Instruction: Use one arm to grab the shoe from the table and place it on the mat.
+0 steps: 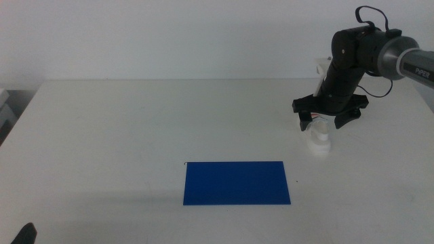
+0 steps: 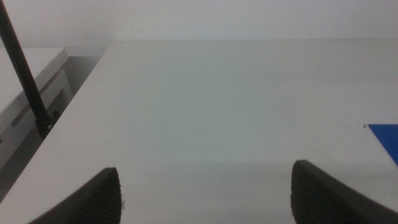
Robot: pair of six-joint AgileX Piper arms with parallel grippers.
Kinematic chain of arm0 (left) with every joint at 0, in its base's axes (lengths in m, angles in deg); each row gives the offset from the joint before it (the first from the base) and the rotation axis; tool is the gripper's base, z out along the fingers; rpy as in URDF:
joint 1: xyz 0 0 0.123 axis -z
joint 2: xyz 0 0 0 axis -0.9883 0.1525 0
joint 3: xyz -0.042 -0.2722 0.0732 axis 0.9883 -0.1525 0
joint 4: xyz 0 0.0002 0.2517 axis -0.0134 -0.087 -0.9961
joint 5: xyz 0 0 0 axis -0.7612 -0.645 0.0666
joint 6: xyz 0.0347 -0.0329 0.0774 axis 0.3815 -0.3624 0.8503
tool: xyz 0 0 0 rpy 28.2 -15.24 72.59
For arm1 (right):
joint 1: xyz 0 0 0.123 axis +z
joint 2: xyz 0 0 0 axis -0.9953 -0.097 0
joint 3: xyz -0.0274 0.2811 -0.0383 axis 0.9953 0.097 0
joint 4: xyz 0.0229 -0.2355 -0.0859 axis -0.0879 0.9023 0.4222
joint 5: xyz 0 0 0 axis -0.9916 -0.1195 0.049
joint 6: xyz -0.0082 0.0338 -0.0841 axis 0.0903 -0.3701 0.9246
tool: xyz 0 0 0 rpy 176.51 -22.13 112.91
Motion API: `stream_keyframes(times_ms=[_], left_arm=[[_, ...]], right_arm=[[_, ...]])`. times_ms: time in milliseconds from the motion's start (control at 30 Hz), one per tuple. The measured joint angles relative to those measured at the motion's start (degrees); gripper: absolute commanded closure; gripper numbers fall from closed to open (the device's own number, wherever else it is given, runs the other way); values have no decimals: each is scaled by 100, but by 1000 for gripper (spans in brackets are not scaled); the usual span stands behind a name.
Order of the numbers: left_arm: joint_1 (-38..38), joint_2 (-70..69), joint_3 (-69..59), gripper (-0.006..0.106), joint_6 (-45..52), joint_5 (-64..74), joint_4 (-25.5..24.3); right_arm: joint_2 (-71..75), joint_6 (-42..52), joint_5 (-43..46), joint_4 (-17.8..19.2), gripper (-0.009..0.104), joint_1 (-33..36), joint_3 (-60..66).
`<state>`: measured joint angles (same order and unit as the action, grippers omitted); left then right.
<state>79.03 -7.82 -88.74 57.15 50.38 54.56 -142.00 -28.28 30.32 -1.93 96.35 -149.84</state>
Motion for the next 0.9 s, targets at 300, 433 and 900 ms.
stream_keyframes(times_ms=[300,433,900], left_arm=[[0,0,0,7,0,0,0],[0,0,0,7,0,0,0],[0,0,0,7,0,0,0]], right_arm=[[-87,-23,2,19,90,30,0],[26,129,-112,20,99,42,0],[1937,-703,-1041,73,99,958,0]])
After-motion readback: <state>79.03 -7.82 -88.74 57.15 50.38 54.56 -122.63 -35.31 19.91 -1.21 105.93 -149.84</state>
